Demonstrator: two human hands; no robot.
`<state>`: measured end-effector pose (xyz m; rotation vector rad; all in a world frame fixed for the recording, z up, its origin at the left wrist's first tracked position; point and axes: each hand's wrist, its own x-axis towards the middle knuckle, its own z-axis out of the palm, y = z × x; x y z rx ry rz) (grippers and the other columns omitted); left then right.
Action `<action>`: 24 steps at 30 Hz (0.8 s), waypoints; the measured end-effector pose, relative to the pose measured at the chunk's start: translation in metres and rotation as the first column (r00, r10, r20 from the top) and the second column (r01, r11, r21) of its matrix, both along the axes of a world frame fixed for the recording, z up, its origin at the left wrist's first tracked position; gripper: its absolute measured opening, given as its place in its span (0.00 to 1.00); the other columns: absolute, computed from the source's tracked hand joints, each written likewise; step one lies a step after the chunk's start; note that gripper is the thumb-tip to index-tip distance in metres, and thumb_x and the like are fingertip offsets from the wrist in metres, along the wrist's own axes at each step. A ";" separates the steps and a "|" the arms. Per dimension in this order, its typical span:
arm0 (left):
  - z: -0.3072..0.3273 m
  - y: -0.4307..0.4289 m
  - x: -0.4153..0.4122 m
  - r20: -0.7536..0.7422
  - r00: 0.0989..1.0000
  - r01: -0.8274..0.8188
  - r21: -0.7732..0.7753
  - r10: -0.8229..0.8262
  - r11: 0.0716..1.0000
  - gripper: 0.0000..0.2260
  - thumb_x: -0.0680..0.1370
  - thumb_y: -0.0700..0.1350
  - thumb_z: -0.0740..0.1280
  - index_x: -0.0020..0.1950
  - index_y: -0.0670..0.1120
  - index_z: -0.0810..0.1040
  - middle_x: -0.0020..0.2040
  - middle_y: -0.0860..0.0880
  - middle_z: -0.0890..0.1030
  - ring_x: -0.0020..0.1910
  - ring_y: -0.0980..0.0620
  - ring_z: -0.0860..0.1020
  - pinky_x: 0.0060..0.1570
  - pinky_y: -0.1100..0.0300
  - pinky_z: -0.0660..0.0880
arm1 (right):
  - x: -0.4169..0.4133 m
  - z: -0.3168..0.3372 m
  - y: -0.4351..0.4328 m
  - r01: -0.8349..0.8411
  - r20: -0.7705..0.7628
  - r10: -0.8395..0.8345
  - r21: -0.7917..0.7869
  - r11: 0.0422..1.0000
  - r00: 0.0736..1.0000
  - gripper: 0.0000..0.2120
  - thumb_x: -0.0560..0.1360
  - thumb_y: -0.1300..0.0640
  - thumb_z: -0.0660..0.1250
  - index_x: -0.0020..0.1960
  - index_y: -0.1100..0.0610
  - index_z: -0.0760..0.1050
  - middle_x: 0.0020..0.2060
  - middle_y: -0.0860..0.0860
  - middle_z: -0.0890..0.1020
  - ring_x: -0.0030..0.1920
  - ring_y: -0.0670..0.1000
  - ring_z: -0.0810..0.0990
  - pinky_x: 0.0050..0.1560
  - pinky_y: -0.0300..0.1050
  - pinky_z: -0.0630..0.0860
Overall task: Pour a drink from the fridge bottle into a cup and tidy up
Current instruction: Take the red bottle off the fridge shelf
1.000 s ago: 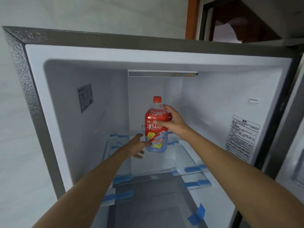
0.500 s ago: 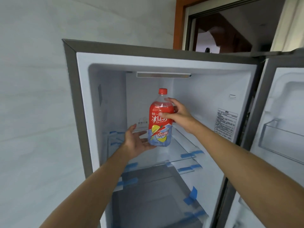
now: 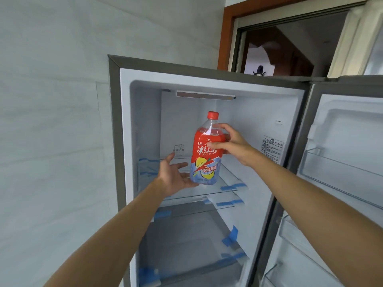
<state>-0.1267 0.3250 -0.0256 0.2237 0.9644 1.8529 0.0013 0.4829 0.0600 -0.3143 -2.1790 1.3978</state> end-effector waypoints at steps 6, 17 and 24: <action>0.006 -0.014 0.028 -0.025 0.998 -0.052 -0.018 0.052 0.998 0.33 0.80 0.63 0.55 0.77 0.41 0.61 0.71 0.32 0.68 0.64 0.29 0.74 0.61 0.31 0.70 | 0.024 0.004 -0.007 -0.056 -0.012 0.056 0.009 0.998 0.998 0.32 0.68 0.60 0.78 0.68 0.50 0.69 0.59 0.53 0.79 0.55 0.51 0.80 0.51 0.51 0.82; -0.004 -0.047 0.095 -0.046 0.985 -0.167 -0.054 0.164 0.985 0.33 0.80 0.64 0.54 0.76 0.42 0.62 0.70 0.32 0.70 0.62 0.30 0.75 0.57 0.33 0.72 | 0.073 -0.008 -0.024 -0.193 -0.018 0.193 -0.001 0.981 0.981 0.32 0.68 0.60 0.78 0.67 0.49 0.70 0.58 0.52 0.79 0.56 0.53 0.80 0.52 0.54 0.82; -0.016 -0.085 0.131 -0.049 0.961 -0.274 -0.070 0.271 0.959 0.32 0.79 0.64 0.55 0.74 0.43 0.66 0.67 0.34 0.74 0.58 0.33 0.79 0.46 0.38 0.79 | 0.093 -0.020 -0.048 -0.304 -0.016 0.304 -0.025 0.952 0.953 0.31 0.68 0.61 0.77 0.66 0.48 0.69 0.56 0.51 0.79 0.55 0.52 0.81 0.48 0.49 0.82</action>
